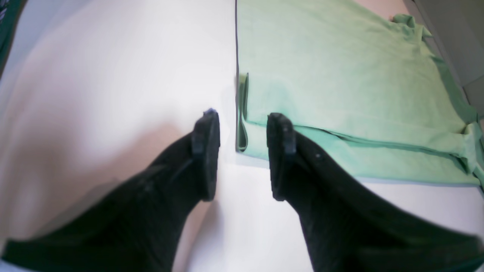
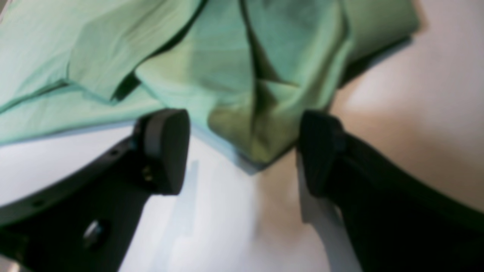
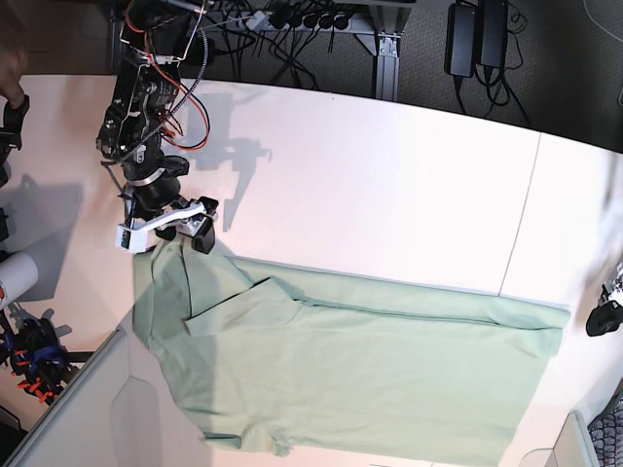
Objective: Fold the T-shirt properly
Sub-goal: 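Release the shirt and reposition both grippers along its edge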
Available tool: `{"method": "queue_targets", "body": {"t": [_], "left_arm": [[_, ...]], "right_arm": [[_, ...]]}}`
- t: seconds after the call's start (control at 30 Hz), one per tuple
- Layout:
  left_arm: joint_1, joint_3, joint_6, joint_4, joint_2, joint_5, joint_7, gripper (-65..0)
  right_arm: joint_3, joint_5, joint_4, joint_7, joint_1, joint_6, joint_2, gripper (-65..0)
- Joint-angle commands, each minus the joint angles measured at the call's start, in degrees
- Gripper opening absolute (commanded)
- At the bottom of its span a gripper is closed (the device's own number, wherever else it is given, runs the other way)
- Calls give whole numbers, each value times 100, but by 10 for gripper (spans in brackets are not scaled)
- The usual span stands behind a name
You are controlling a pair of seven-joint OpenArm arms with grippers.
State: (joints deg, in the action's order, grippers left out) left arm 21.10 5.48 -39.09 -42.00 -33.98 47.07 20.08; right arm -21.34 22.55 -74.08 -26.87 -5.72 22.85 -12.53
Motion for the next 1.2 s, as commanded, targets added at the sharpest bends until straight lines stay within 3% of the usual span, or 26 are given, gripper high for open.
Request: {"method": "queue_targets", "body": {"t": [0.0, 0.07, 0.23, 0.4, 0.67, 0.97, 1.17], "left_arm": [[140, 33, -91, -103, -125, 111, -140, -406], [140, 33, -91, -103, -125, 111, -140, -406], [140, 33, -91, -103, -125, 111, -140, -406], [140, 33, -91, -103, -125, 111, -140, -406], [140, 33, -91, -103, -125, 111, -138, -406], [138, 33, -91, -103, -125, 111, -140, -406], [133, 33, -91, -103, -125, 109, -140, -406]], "right_arm": [[68, -48, -114, 225, -109, 98, -79, -210], [219, -315, -114, 380, -125, 98, -79, -241], [334, -505, -114, 396, -140, 94, -79, -539], [330, -697, -114, 483, -142, 94, -81, -650], [262, -826, -144, 608, -249, 94, -87, -650], [280, -1082, -146, 608, -944, 98, -208, -650], [763, -1495, -136, 876, -1106, 96, -208, -650]]}}
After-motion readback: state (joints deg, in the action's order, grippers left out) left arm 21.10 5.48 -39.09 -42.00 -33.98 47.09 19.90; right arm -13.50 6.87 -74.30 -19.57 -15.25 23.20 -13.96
